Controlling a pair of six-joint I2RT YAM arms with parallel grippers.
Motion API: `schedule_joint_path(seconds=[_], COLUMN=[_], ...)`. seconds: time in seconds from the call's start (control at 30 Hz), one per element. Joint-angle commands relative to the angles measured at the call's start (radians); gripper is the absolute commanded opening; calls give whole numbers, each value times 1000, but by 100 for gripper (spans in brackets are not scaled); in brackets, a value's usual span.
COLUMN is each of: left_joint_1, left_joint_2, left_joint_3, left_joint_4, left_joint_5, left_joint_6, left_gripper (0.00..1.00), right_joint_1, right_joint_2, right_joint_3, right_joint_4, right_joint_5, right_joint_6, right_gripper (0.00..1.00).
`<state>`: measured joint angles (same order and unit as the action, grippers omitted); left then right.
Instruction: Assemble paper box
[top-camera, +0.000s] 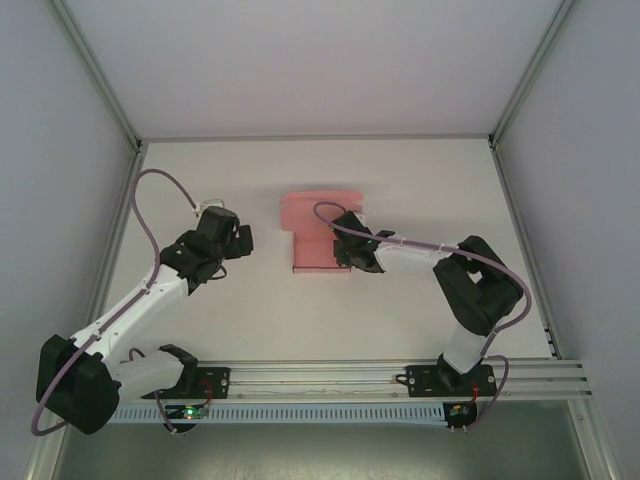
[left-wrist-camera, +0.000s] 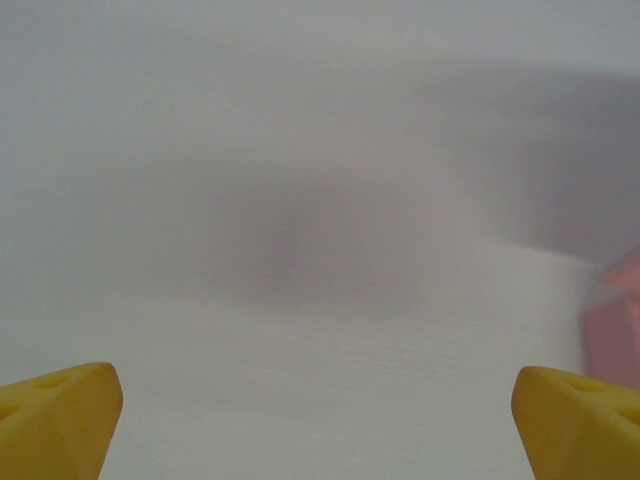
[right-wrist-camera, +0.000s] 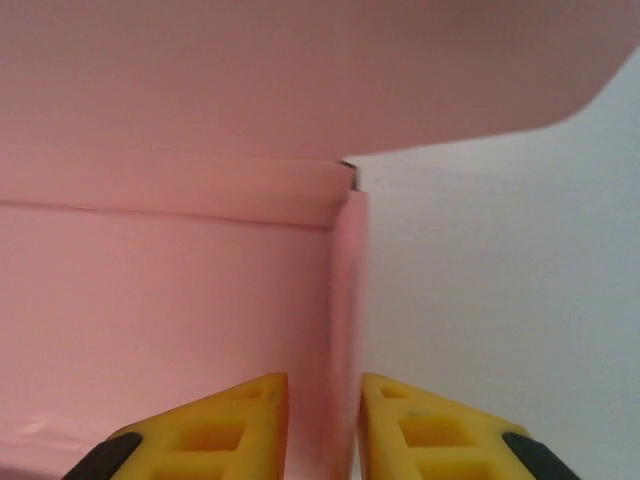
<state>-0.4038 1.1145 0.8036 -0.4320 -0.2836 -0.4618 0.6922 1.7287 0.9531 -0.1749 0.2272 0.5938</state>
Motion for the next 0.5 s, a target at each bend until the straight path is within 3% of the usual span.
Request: schedule_joint_path(seconds=[0.0,0.23,0.37,0.43,0.47], left_joint_1=[5,6,22,65,87], left_joint_2=[-17,75,191,259,291], left_joint_3=[-26,15,120,195,224], left_joint_4=[162,261,238,210,200], left_joint_5=[234,381,401,483,532], left_joint_6=[107,217,318,357,366], left_gripper=[100,100,100,100,100], right_joint_1=[55,61,53,37,19], right_joint_2=[-44,-115,-192,-241,-255], right_joint_3=[13,-11,-24,-65,-87], right_joint_4=[-8,8,88,208,274], right_joint_5=[91,228,287,277,230], right_joint_6=[94,51,-214,-374,-447], right_gripper=[28,52,73,98,98])
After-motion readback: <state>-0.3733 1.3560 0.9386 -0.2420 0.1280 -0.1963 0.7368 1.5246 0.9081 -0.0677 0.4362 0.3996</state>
